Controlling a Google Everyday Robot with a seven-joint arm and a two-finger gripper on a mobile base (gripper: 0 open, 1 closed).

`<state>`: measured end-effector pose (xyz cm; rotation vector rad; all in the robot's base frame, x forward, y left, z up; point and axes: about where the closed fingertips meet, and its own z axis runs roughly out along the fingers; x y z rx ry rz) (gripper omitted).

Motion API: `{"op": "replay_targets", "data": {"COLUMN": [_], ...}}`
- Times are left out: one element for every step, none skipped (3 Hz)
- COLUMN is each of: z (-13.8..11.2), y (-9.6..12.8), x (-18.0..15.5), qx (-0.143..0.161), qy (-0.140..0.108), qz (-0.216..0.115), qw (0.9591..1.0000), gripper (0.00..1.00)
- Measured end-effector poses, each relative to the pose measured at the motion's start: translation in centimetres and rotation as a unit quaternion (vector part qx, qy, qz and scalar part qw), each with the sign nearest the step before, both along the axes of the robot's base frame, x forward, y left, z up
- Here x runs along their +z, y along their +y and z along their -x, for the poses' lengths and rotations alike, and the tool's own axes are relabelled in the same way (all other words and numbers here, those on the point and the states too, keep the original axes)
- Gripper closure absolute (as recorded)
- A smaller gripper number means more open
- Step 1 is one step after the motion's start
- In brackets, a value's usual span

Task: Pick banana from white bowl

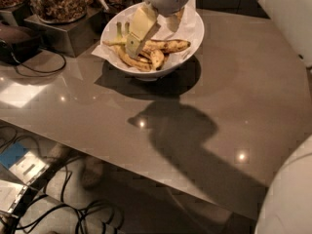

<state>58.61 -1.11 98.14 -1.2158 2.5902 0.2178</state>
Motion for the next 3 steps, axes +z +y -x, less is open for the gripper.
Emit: {"op": "replay_targets", "data": {"z": [-0.38,-0.39,-0.75], "y": [-0.48,-0.5,-0.86], "x": [-0.31,-0.33,-0.59], "qx": [-0.014,-0.014,-0.022], "qy": [0.0,0.0,0.0], "qz": [0.006,0.006,0.012], "qw": [0.9999,0.9999,0.9997], "gripper": [0.18,0.19,0.2]}}
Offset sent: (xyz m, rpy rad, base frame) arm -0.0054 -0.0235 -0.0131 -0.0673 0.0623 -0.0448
